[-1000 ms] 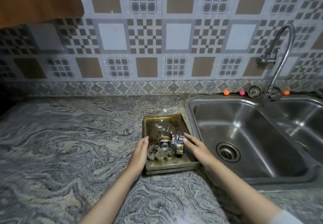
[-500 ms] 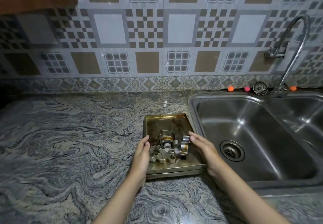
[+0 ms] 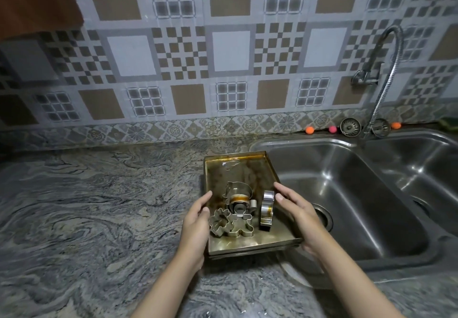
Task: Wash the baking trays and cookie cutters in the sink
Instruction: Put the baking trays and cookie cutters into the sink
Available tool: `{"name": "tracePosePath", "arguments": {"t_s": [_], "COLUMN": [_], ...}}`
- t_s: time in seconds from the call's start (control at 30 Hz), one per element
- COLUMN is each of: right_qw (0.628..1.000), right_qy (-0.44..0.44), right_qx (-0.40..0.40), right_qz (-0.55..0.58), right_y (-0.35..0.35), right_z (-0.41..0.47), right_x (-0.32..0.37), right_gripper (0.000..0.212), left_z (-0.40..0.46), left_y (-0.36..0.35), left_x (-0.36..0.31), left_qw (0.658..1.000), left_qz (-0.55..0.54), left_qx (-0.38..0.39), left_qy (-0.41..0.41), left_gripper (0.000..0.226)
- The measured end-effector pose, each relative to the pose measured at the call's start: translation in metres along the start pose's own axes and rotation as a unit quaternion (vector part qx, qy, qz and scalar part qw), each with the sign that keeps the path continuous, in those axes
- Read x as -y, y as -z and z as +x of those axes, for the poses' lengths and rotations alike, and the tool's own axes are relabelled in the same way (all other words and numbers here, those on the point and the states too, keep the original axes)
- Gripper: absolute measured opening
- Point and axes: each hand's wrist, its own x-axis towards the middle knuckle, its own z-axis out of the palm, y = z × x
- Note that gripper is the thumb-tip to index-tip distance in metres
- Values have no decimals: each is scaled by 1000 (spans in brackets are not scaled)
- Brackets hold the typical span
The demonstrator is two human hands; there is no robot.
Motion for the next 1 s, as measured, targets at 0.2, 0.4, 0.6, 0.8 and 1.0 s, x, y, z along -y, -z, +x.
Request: {"name": "tracePosePath", "arguments": {"t_s": [0.2,0.4,0.6,0.8,1.0], "right_qw": [1000,999,996,992,984], "right_qy": [-11,-22,-43,-45,-13], "right_qx": [-2,-17,-58,-97,-153], "right_qz": [-26,-44,-48,-66,-85], "right_y": [90,234,391,507,579], "right_z": [2,-2,7,28,60], "right_x": [12,31,51,60,55], "right_gripper": [77,59,60,55,31], "left_z": [-7,-23,-34,-16,13], "left_y": [-76,-220,-380,-495,-567], "left_x": [2,14,17,23,25], "left_qw": [999,997,988,989,982], "left_qz": [12,29,-42,3,17], "left_qx": [32,78,120,143,186], "left_qy": [6,7,88,49,37], "left_gripper": [44,47,41,41,43]}}
